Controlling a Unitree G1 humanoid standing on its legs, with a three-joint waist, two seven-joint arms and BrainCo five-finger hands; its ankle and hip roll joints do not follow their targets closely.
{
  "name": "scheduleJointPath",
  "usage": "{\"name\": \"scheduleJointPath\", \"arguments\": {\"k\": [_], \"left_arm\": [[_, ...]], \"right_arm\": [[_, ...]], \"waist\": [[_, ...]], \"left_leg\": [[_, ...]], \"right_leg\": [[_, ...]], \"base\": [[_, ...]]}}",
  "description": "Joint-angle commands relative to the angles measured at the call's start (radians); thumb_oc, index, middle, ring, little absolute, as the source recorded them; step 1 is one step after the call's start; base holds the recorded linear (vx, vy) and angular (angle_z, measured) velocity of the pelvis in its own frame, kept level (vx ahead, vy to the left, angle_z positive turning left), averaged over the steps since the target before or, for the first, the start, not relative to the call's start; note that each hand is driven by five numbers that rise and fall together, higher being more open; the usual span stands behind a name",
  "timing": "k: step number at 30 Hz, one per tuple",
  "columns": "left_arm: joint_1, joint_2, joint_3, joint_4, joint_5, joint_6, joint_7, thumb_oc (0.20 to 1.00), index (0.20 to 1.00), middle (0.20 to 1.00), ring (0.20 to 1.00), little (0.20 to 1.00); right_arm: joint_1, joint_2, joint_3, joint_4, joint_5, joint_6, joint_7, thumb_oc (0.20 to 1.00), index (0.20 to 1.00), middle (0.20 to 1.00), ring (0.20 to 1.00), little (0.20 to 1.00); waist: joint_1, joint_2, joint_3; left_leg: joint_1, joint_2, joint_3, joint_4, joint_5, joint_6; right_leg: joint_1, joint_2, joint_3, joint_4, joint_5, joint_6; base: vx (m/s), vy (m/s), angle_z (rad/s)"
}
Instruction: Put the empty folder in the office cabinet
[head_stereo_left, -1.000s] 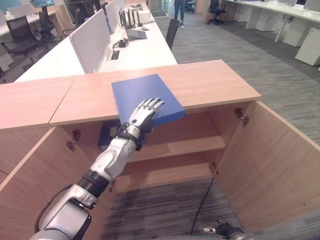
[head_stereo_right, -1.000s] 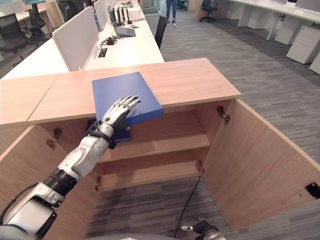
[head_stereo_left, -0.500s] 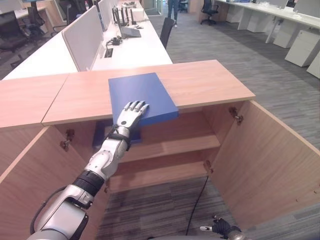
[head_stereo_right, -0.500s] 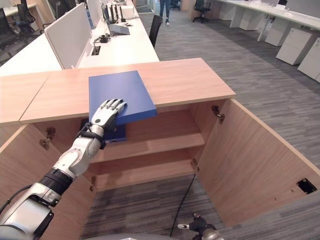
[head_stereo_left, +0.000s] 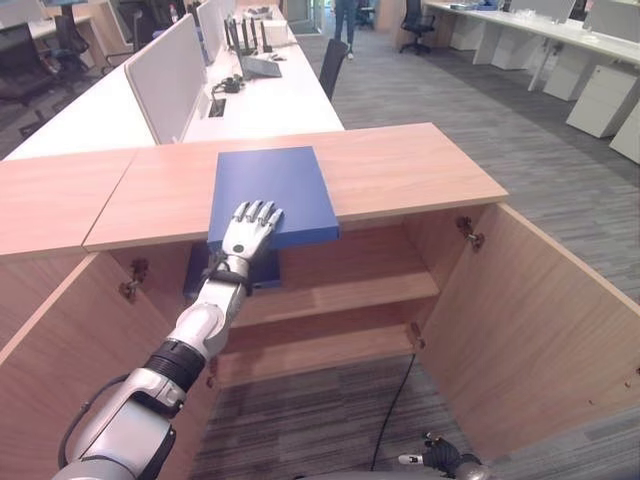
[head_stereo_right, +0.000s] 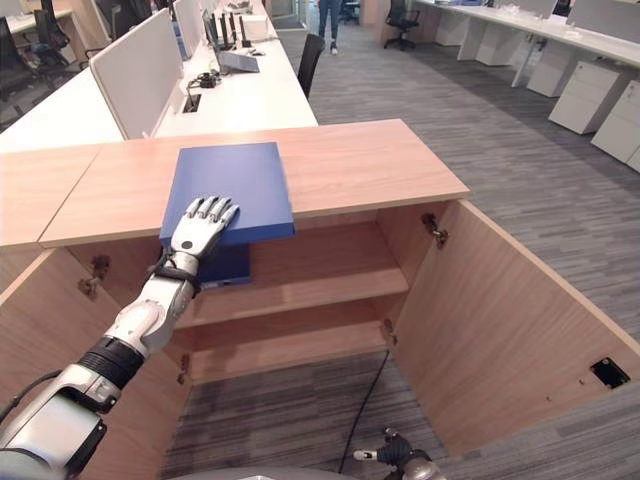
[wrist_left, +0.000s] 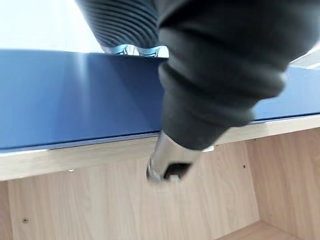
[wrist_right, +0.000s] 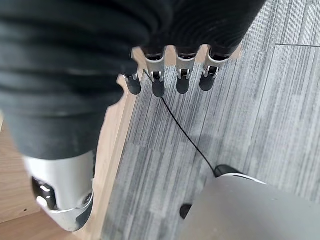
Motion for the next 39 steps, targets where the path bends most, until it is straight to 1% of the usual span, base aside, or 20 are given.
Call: {"name": "scheduleJointPath", "arguments": {"k": [1, 8, 9, 12, 14, 15, 17, 19, 21, 24, 25, 27, 28, 29, 30, 31, 32, 34, 36, 39], "left_arm": [[-0.106, 0.04, -0.029, 0.163, 0.047, 0.036, -0.003, 0.2, 0.2, 0.2, 0.2, 0.2], [-0.12, 0.01, -0.07, 0.271, 0.029, 0.05, 0.025, 0.2, 0.2, 0.2, 0.2, 0.2], [-0.122, -0.009, -0.09, 0.33, 0.019, 0.054, 0.026, 0.2, 0.2, 0.2, 0.2, 0.2], [-0.123, -0.035, -0.111, 0.424, -0.02, 0.052, 0.042, 0.2, 0.2, 0.2, 0.2, 0.2], [-0.117, -0.044, -0.105, 0.436, -0.053, 0.048, 0.059, 0.2, 0.2, 0.2, 0.2, 0.2], [-0.099, -0.034, -0.083, 0.389, -0.09, 0.03, 0.08, 0.2, 0.2, 0.2, 0.2, 0.2], [-0.075, -0.025, -0.063, 0.346, -0.107, 0.022, 0.088, 0.2, 0.2, 0.2, 0.2, 0.2], [0.022, -0.005, 0.035, 0.152, -0.168, -0.016, 0.127, 0.2, 0.2, 0.2, 0.2, 0.2], [0.062, -0.002, 0.065, 0.083, -0.18, -0.03, 0.13, 0.2, 0.2, 0.2, 0.2, 0.2], [0.2, -0.004, 0.164, -0.146, -0.245, -0.093, 0.124, 0.2, 0.2, 0.2, 0.2, 0.2], [0.279, -0.007, 0.202, -0.277, -0.307, -0.151, 0.105, 0.2, 0.2, 0.2, 0.2, 0.2], [0.35, -0.008, 0.228, -0.391, -0.394, -0.202, 0.059, 0.2, 0.2, 0.2, 0.2, 0.2], [0.358, -0.005, 0.234, -0.402, -0.398, -0.201, 0.052, 0.2, 0.2, 0.2, 0.2, 0.2], [0.412, 0.01, 0.24, -0.505, -0.489, -0.257, -0.012, 0.2, 0.2, 0.2, 0.2, 0.2], [0.441, 0.022, 0.246, -0.565, -0.542, -0.284, -0.053, 0.2, 0.2, 0.2, 0.2, 0.2], [0.448, 0.025, 0.251, -0.576, -0.548, -0.283, -0.061, 0.2, 0.2, 0.2, 0.2, 0.2], [0.463, 0.032, 0.253, -0.609, -0.58, -0.301, -0.081, 0.2, 0.2, 0.2, 0.2, 0.2], [0.501, 0.039, 0.253, -0.7, -0.734, -0.321, -0.169, 0.2, 0.2, 0.2, 0.2, 0.2], [0.537, 0.053, 0.264, -0.765, -0.82, -0.336, -0.22, 0.2, 0.2, 0.2, 0.2, 0.2], [0.572, 0.067, 0.285, -0.794, -0.903, -0.337, -0.216, 0.2, 0.2, 0.2, 0.2, 0.2]], "right_arm": [[0.002, 0.027, 0.066, -0.015, -0.009, -0.025, -0.011, 1.0, 1.0, 1.0, 1.0, 1.0], [-0.041, 0.058, 0.084, 0.067, 0.012, -0.031, -0.03, 1.0, 1.0, 1.0, 1.0, 1.0], [-0.055, 0.069, 0.094, 0.095, 0.021, -0.03, -0.032, 1.0, 1.0, 1.0, 1.0, 1.0], [-0.073, 0.083, 0.097, 0.156, 0.044, -0.034, -0.036, 1.0, 1.0, 1.0, 1.0, 1.0], [-0.082, 0.091, 0.094, 0.187, 0.062, -0.039, -0.038, 1.0, 1.0, 1.0, 1.0, 1.0], [-0.087, 0.096, 0.086, 0.205, 0.077, -0.043, -0.04, 1.0, 1.0, 1.0, 1.0, 1.0], [-0.086, 0.1, 0.081, 0.21, 0.083, -0.047, -0.042, 1.0, 1.0, 1.0, 1.0, 1.0], [-0.08, 0.105, 0.05, 0.218, 0.097, -0.051, -0.049, 1.0, 1.0, 1.0, 1.0, 1.0], [-0.077, 0.106, 0.045, 0.216, 0.098, -0.052, -0.05, 1.0, 1.0, 1.0, 1.0, 1.0], [-0.067, 0.111, 0.022, 0.206, 0.107, -0.054, -0.056, 1.0, 1.0, 1.0, 1.0, 1.0], [-0.06, 0.11, 0.005, 0.198, 0.115, -0.056, -0.055, 1.0, 1.0, 1.0, 1.0, 1.0], [-0.053, 0.108, -0.002, 0.194, 0.118, -0.055, -0.051, 1.0, 1.0, 1.0, 1.0, 1.0], [-0.051, 0.108, -0.001, 0.194, 0.117, -0.055, -0.051, 1.0, 1.0, 1.0, 1.0, 1.0], [-0.048, 0.104, -0.007, 0.193, 0.117, -0.054, -0.044, 1.0, 1.0, 1.0, 1.0, 1.0], [-0.046, 0.101, -0.014, 0.192, 0.119, -0.056, -0.042, 1.0, 1.0, 1.0, 1.0, 1.0], [-0.045, 0.102, -0.014, 0.192, 0.119, -0.056, -0.041, 1.0, 1.0, 1.0, 1.0, 1.0], [-0.044, 0.101, -0.018, 0.193, 0.121, -0.058, -0.039, 1.0, 1.0, 1.0, 1.0, 1.0], [-0.055, 0.097, -0.027, 0.201, 0.133, -0.062, -0.037, 1.0, 1.0, 1.0, 1.0, 1.0], [-0.067, 0.101, -0.032, 0.218, 0.141, -0.063, -0.034, 1.0, 1.0, 1.0, 1.0, 1.0], [-0.087, 0.109, -0.04, 0.26, 0.149, -0.064, -0.028, 1.0, 1.0, 1.0, 1.0, 1.0]], "waist": [[-0.018, -0.053, -0.003], [-0.014, -0.053, -0.006], [-0.013, -0.052, -0.008], [-0.01, -0.051, -0.01], [-0.005, -0.051, -0.01], [0.001, -0.052, -0.008], [0.004, -0.054, -0.007], [0.02, -0.061, 0.0], [0.022, -0.063, 0.003], [0.035, -0.068, 0.011], [0.045, -0.07, 0.021], [0.05, -0.07, 0.028], [0.049, -0.07, 0.026], [0.055, -0.069, 0.032], [0.058, -0.068, 0.036], [0.057, -0.068, 0.034], [0.059, -0.067, 0.036], [0.061, -0.062, 0.038], [0.067, -0.057, 0.037], [0.081, -0.05, 0.035]], "left_leg": [[0.041, 0.023, -0.011, 0.005, -0.142, -0.018], [0.045, 0.02, -0.014, 0.005, -0.143, -0.018], [0.045, 0.019, -0.014, 0.005, -0.142, -0.017], [0.047, 0.019, -0.014, 0.005, -0.141, -0.018], [0.048, 0.019, -0.014, 0.005, -0.14, -0.018], [0.049, 0.019, -0.017, 0.005, -0.14, -0.018], [0.049, 0.019, -0.019, 0.005, -0.139, -0.018], [0.045, 0.018, -0.027, 0.005, -0.138, -0.017], [0.044, 0.018, -0.028, 0.005, -0.137, -0.017], [0.036, 0.017, -0.04, 0.005, -0.134, -0.015], [0.029, 0.016, -0.046, 0.005, -0.132, -0.013], [0.021, 0.015, -0.053, 0.005, -0.129, -0.012], [0.02, 0.015, -0.053, 0.005, -0.129, -0.011], [0.015, 0.014, -0.059, 0.005, -0.127, -0.01], [0.011, 0.014, -0.063, 0.005, -0.126, -0.009], [0.01, 0.014, -0.063, 0.005, -0.126, -0.009], [0.009, 0.014, -0.064, 0.005, -0.125, -0.009], [0.005, 0.013, -0.066, 0.005, -0.123, -0.008], [0.005, 0.012, -0.069, 0.005, -0.123, -0.008], [0.009, 0.009, -0.076, 0.005, -0.124, -0.01]], "right_leg": [[-0.016, -0.11, -0.08, -0.01, 0.053, 0.1], [-0.011, -0.111, -0.082, -0.01, 0.053, 0.1], [-0.011, -0.111, -0.081, -0.01, 0.053, 0.1], [-0.01, -0.111, -0.082, -0.01, 0.053, 0.099], [-0.01, -0.111, -0.083, -0.01, 0.053, 0.099], [-0.009, -0.11, -0.086, -0.01, 0.054, 0.099], [-0.007, -0.11, -0.087, -0.01, 0.053, 0.098], [-0.006, -0.111, -0.092, -0.01, 0.053, 0.097], [-0.006, -0.11, -0.094, -0.01, 0.053, 0.097], [-0.009, -0.11, -0.099, -0.01, 0.056, 0.096], [-0.013, -0.11, -0.105, -0.01, 0.057, 0.095], [-0.018, -0.111, -0.108, -0.01, 0.06, 0.094], [-0.019, -0.111, -0.108, -0.01, 0.061, 0.094], [-0.021, -0.11, -0.113, -0.01, 0.062, 0.094], [-0.023, -0.111, -0.115, -0.01, 0.064, 0.095], [-0.023, -0.111, -0.115, -0.01, 0.064, 0.095], [-0.025, -0.111, -0.116, -0.01, 0.064, 0.095], [-0.029, -0.112, -0.122, -0.01, 0.066, 0.096], [-0.029, -0.113, -0.125, -0.01, 0.067, 0.097], [-0.023, -0.112, -0.133, -0.01, 0.063, 0.097]], "base": [[0.0, 0.0, 0.0], [0.0, 0.0, 0.0], [0.0, 0.0, 0.0], [0.0, 0.0, 0.0], [0.0, 0.0, 0.0], [0.0, 0.0, 0.0], [0.0, 0.0, 0.0], [0.0, 0.0, 0.0], [0.0, 0.0, 0.0], [0.0, -0.005, 0.01], [-0.02, -0.01, 0.06], [-0.02, -0.004, 0.05], [-0.02, -0.005, 0.1], [-0.02, -0.003, 0.18], [-0.02, -0.003, 0.23], [-0.02, 0.005, 0.13], [-0.01, 0.007, 0.05], [-0.02, 0.013, 0.05], [0.0, 0.009, 0.02], [0.02, 0.022, 0.07]]}}
